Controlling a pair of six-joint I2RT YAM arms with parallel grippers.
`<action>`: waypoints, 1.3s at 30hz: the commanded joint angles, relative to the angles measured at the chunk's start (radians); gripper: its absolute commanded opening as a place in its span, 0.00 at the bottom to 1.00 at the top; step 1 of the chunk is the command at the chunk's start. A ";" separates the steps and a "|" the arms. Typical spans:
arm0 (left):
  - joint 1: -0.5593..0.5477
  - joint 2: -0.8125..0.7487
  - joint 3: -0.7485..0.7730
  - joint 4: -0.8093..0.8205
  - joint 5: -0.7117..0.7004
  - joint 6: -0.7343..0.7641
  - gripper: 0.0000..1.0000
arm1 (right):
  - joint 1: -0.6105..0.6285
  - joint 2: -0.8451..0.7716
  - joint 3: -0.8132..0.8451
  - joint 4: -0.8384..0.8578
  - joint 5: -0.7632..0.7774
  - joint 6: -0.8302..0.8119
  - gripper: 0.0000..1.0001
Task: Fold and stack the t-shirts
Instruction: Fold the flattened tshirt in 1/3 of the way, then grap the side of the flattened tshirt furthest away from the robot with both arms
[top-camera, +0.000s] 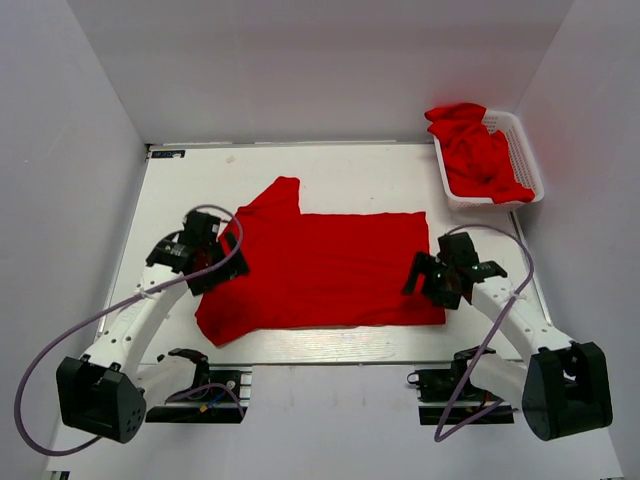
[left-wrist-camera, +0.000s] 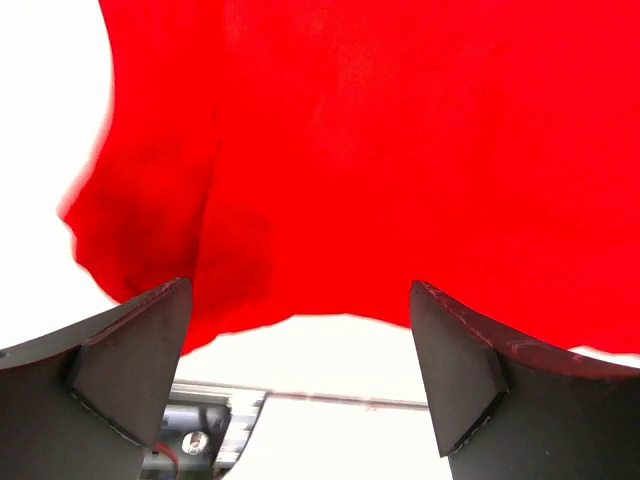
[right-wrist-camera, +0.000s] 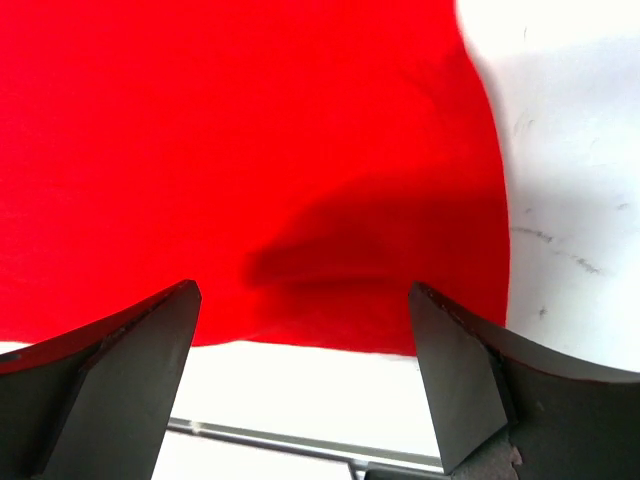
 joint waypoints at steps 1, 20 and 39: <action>-0.002 0.039 0.149 -0.038 -0.152 0.050 0.99 | 0.013 0.030 0.147 -0.072 0.039 -0.077 0.90; -0.029 1.037 1.034 0.167 -0.174 0.468 0.99 | 0.013 0.571 0.809 -0.093 0.145 -0.147 0.90; -0.080 1.294 1.241 0.239 -0.120 0.651 0.99 | 0.008 0.795 1.003 -0.141 0.176 -0.120 0.90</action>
